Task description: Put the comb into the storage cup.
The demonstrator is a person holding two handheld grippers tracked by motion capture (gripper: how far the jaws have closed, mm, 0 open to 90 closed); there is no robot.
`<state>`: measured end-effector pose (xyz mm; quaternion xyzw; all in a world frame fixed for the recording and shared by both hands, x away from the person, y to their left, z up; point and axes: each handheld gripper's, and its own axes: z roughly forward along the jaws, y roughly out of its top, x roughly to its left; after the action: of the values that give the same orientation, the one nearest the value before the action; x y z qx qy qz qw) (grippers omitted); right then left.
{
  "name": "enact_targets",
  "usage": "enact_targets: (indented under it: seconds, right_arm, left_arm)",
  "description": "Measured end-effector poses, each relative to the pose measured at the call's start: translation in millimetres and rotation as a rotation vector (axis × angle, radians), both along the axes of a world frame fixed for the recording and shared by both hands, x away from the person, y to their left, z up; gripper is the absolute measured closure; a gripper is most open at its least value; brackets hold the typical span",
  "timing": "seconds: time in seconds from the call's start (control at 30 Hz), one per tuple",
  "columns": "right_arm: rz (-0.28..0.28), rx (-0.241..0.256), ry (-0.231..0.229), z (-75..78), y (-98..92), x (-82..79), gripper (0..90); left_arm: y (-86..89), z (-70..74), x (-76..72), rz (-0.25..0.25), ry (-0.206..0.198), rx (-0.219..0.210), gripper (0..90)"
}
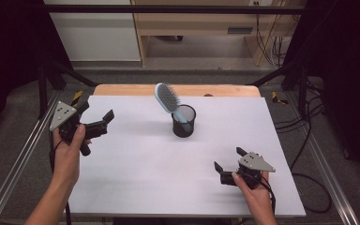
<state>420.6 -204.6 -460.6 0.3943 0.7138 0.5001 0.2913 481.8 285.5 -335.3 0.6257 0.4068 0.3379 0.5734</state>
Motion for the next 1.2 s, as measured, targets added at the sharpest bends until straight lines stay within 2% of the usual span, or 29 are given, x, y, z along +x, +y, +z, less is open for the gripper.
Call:
enact_targets:
  seconds: [0.13, 0.27, 0.33, 0.77, 1.13, 1.2]
  right_arm:
    - [-0.001, -0.003, -0.001, 0.2, -0.3, -0.5, 2.9]
    - [0.002, -0.003, -0.004, 0.4, -1.1, -1.5, 2.9]
    - [0.002, -0.003, -0.002, 0.3, -1.4, -1.9, 2.9]
    - [-0.003, -0.003, 0.0, -0.7, -2.7, -2.5, 2.9]
    - [-0.006, -0.012, -0.001, -0.5, -1.9, -0.7, 2.9]
    - [-0.005, -0.014, -0.002, -0.6, -1.9, -0.9, 3.0]
  left_arm:
    - [5.2, -1.9, -5.1, 0.003, -0.008, 0.003, 1.7]
    - [9.8, -5.7, -10.3, 0.001, -0.013, -0.012, 1.7]
    - [13.6, -9.5, -13.9, 0.003, -0.017, -0.023, 1.7]
    - [35.7, -35.3, -24.8, 0.021, -0.009, -0.029, 1.6]
    - [49.1, -48.6, -34.5, 0.028, -0.017, -0.018, 1.6]
    - [51.4, -49.9, -36.5, 0.033, -0.021, -0.031, 1.6]
